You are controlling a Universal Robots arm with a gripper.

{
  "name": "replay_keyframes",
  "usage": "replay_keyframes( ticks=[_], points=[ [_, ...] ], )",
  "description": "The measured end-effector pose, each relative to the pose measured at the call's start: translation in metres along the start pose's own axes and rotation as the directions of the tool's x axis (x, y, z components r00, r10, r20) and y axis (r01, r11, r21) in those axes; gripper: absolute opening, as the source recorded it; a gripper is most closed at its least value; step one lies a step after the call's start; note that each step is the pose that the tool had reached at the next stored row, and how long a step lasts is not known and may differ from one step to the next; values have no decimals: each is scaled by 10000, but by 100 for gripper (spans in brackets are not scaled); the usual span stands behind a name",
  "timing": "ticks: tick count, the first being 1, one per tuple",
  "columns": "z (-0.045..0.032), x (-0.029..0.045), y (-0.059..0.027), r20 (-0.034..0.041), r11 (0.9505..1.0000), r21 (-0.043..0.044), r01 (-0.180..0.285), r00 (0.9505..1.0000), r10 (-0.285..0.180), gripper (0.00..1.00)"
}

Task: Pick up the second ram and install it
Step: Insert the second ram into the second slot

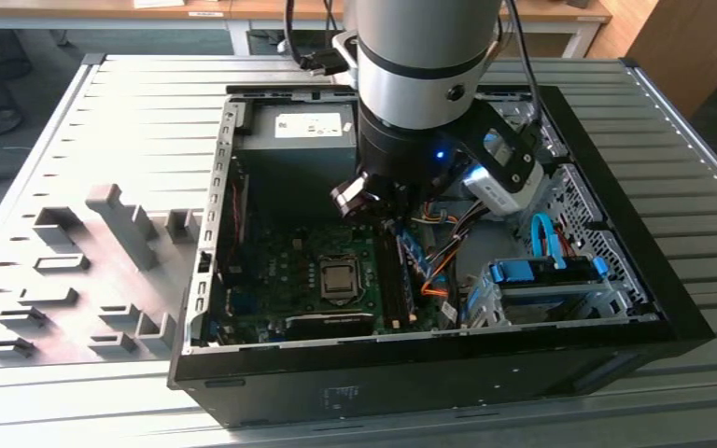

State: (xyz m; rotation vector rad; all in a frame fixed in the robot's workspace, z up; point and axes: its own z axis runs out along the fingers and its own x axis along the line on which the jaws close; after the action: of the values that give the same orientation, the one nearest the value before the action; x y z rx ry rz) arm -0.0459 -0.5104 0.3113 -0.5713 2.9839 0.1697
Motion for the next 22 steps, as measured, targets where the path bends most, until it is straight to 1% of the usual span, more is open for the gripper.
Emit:
replay_keyframes(
  ticks=[6,11,22],
  points=[
    [2,0,0,36,9993,44,-377,9993,377,14],
    [3,0,0,53,9984,65,-566,9984,565,14],
    [3,0,0,55,9983,68,-582,9983,581,14]
  ],
)
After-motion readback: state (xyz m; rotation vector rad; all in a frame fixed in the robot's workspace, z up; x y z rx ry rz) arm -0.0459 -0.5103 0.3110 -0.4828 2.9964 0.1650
